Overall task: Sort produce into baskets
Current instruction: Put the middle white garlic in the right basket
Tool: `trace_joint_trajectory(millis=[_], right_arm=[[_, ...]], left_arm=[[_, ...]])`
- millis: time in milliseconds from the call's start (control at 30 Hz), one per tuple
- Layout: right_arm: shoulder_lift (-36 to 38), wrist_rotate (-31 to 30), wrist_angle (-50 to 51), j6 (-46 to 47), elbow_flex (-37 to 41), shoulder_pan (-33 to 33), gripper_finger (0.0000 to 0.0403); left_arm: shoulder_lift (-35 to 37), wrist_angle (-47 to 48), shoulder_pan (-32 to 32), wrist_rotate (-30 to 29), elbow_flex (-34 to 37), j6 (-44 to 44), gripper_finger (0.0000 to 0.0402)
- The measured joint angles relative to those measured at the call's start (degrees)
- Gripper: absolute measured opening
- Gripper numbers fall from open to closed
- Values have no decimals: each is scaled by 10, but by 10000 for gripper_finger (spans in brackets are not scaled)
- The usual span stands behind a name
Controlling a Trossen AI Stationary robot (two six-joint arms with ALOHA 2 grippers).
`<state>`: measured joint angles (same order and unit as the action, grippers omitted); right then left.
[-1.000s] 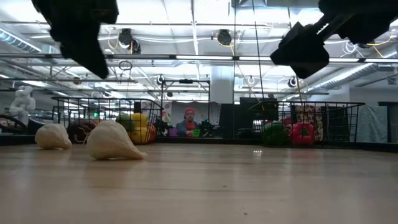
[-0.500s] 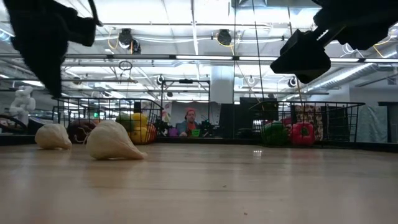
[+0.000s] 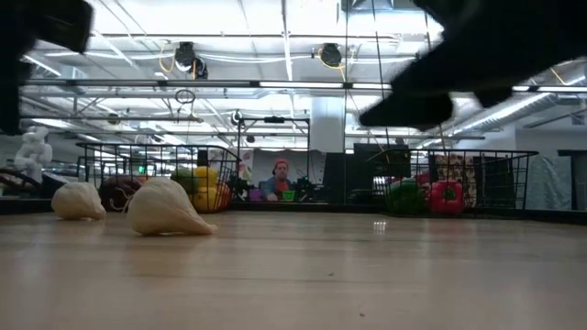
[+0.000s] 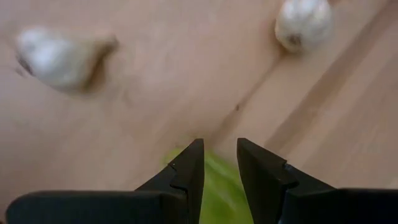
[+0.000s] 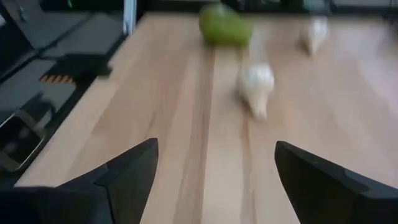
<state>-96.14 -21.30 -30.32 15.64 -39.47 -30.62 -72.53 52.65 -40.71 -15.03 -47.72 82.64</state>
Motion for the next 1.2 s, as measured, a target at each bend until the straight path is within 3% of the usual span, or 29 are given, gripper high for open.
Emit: trace_joint_trajectory(millis=[167, 567, 733, 967, 1200], right_arm=[[-83, 3, -129, -98, -44, 16, 313], [-253, 52, -5, -122, -234, 111, 313], [-263, 102, 57, -109, -276, 147, 313], [-264, 163, 84, -101, -278, 165, 313], [-268, 163, 86, -118, -278, 165, 288]], left_arm=[[-36, -9, -44, -25, 0, 45, 102], [-77, -7, -58, -63, 0, 71, 102], [-77, -7, -58, -72, 0, 71, 102], [-77, -10, -58, -74, 0, 71, 102], [-77, -11, -58, -77, 0, 71, 102]])
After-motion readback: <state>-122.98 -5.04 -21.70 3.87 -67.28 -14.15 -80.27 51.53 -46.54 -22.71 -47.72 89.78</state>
